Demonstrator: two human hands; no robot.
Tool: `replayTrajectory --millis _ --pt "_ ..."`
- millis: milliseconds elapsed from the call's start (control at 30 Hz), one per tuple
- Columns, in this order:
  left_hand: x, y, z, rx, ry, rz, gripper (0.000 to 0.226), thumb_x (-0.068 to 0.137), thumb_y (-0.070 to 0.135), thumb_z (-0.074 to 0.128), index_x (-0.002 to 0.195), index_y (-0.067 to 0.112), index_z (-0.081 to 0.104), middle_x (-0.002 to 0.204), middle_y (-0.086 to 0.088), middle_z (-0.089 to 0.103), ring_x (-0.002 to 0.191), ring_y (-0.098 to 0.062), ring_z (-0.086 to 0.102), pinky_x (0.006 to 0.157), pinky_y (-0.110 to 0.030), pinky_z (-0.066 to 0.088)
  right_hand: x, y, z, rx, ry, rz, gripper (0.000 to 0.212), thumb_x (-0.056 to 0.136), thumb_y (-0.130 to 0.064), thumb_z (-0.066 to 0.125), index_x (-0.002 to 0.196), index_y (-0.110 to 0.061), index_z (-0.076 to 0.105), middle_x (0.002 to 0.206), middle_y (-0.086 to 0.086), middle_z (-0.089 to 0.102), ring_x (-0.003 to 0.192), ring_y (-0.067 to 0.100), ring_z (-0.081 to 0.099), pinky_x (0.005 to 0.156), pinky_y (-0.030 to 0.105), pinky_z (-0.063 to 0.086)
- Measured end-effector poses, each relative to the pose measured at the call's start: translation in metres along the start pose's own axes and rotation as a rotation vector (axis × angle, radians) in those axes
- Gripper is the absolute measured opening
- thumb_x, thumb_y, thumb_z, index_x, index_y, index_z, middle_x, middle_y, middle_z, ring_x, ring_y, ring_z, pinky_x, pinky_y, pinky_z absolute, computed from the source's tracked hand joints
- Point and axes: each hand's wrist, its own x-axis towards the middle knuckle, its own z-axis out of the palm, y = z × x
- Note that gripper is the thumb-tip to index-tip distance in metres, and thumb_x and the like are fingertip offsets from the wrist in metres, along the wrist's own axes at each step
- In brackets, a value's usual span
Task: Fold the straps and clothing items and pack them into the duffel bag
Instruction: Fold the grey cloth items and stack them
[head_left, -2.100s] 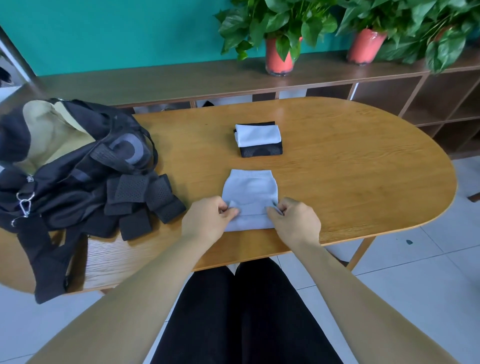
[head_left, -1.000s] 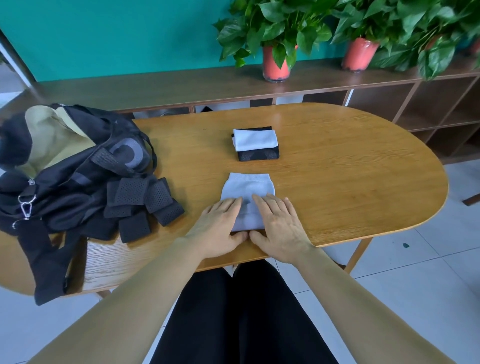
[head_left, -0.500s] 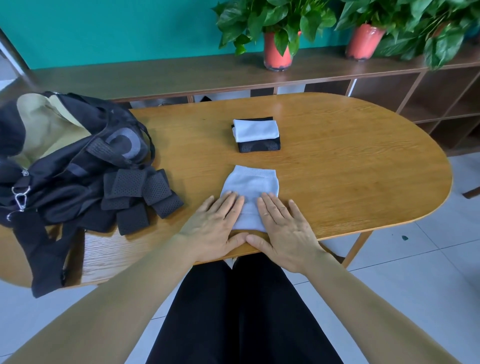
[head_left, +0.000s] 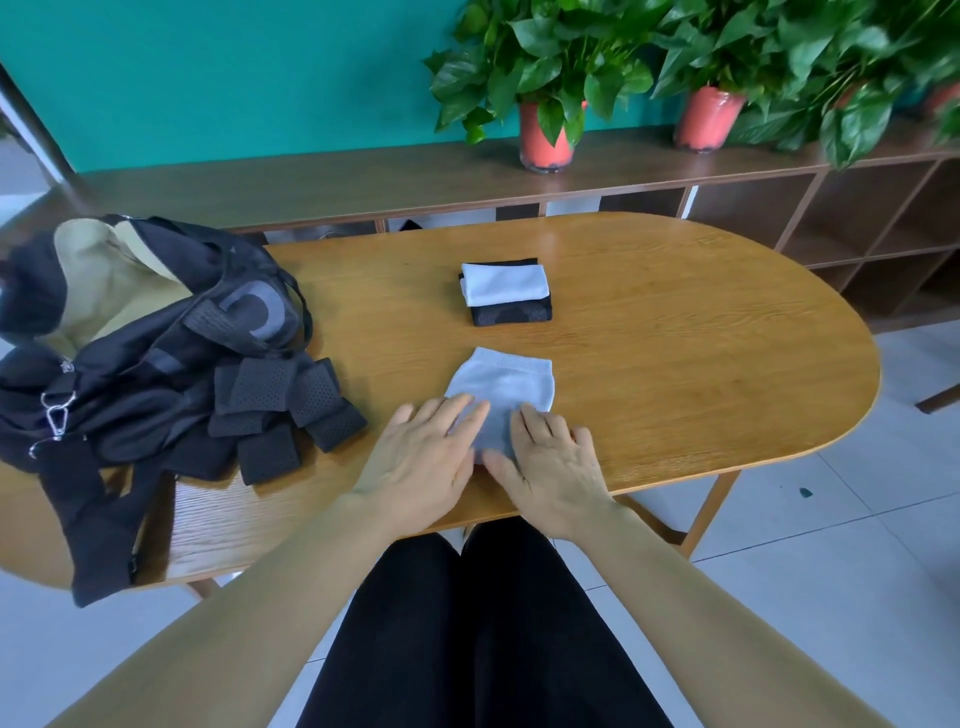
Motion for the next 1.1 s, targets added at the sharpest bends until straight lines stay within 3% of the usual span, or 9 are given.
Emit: replayTrajectory --millis 67,167,267,367,500,600,700,933,1100 --pt "0.004 0.006 -0.001 -0.036 0.046 0.023 0.047 0.093 0.034 0.022 0.112 0.021 0.062 0.11 0.003 0.057 0.098 -0.022 0.054 0.075 -0.033 0.039 0.009 0.002 -0.006 0.112 0.064 0.065 0.06 0.081 -0.052 0.003 0.093 -0.016 0.05 0.106 0.0 0.051 0.107 0.023 0.043 0.082 0.035 0.033" --pt "0.012 0.01 0.001 -0.07 -0.088 -0.056 0.039 0.1 0.039 0.025 0.115 0.029 0.06 0.103 0.006 0.055 0.101 -0.02 0.052 0.077 -0.032 0.033 0.017 0.01 -0.019 0.17 0.073 0.079 0.025 0.084 -0.031 0.025 0.062 -0.02 0.032 0.069 -0.004 0.04 0.082 0.023 0.04 0.068 0.031 0.025" --pt "0.02 0.008 0.002 0.049 -0.131 -0.123 0.039 0.101 0.042 0.024 0.114 0.031 0.059 0.106 0.006 0.057 0.102 -0.018 0.052 0.075 -0.033 0.025 0.023 0.021 -0.026 0.126 0.018 -0.023 0.025 0.091 -0.019 0.039 0.089 -0.018 0.064 0.092 -0.003 0.063 0.103 0.023 0.046 0.079 0.032 0.035" --pt "0.03 0.003 0.002 0.083 -0.134 -0.204 0.043 0.097 0.049 0.023 0.106 0.032 0.061 0.105 0.01 0.061 0.101 -0.015 0.053 0.083 -0.034 0.026 0.026 0.023 -0.029 0.118 -0.015 -0.137 0.035 0.092 -0.017 0.041 0.116 -0.024 0.065 0.115 -0.009 0.066 0.117 0.016 0.042 0.099 0.032 0.032" --pt "0.039 -0.003 0.007 0.046 -0.093 -0.223 0.032 0.094 0.046 0.036 0.106 0.029 0.06 0.116 0.012 0.058 0.116 -0.013 0.045 0.092 -0.037 0.019 0.027 0.02 -0.025 0.15 0.054 -0.227 0.036 0.087 -0.007 0.044 0.105 -0.023 0.071 0.101 -0.012 0.07 0.11 0.015 0.046 0.094 0.033 0.033" --pt "0.041 -0.009 0.01 0.027 -0.089 -0.205 0.032 0.093 0.034 0.041 0.121 0.03 0.054 0.131 0.009 0.046 0.125 -0.017 0.035 0.091 -0.04 0.015 0.032 0.029 -0.016 -0.011 0.228 -0.267 0.029 0.059 -0.002 0.061 0.078 -0.02 0.074 0.077 -0.007 0.069 0.09 0.026 0.06 0.076 0.033 0.037" --pt "0.044 -0.015 0.012 0.029 -0.119 -0.2 0.039 0.089 0.021 0.046 0.125 0.032 0.049 0.137 0.006 0.037 0.124 -0.02 0.032 0.087 -0.038 0.016 0.037 0.043 -0.008 -0.175 0.236 -0.263 0.043 0.038 -0.001 0.076 0.076 -0.022 0.074 0.085 -0.005 0.07 0.088 0.028 0.064 0.072 0.032 0.037" --pt "0.06 -0.026 0.013 0.07 -0.13 -0.153 0.049 0.086 0.007 0.047 0.131 0.027 0.047 0.118 0.003 0.044 0.11 -0.019 0.042 0.09 -0.028 0.028 0.031 0.049 0.003 -0.051 0.358 -0.306 0.037 0.067 -0.009 0.039 0.081 -0.018 0.071 0.081 -0.002 0.064 0.074 0.025 0.058 0.067 0.031 0.046" --pt "0.069 -0.035 0.015 0.123 -0.159 -0.101 0.067 0.085 0.0 0.047 0.146 0.024 0.032 0.129 0.002 0.043 0.117 -0.02 0.042 0.098 -0.026 0.025 0.022 0.038 0.011 0.005 0.362 -0.325 0.028 0.069 -0.016 0.04 0.075 -0.016 0.068 0.077 0.0 0.055 0.065 0.023 0.051 0.057 0.031 0.044"
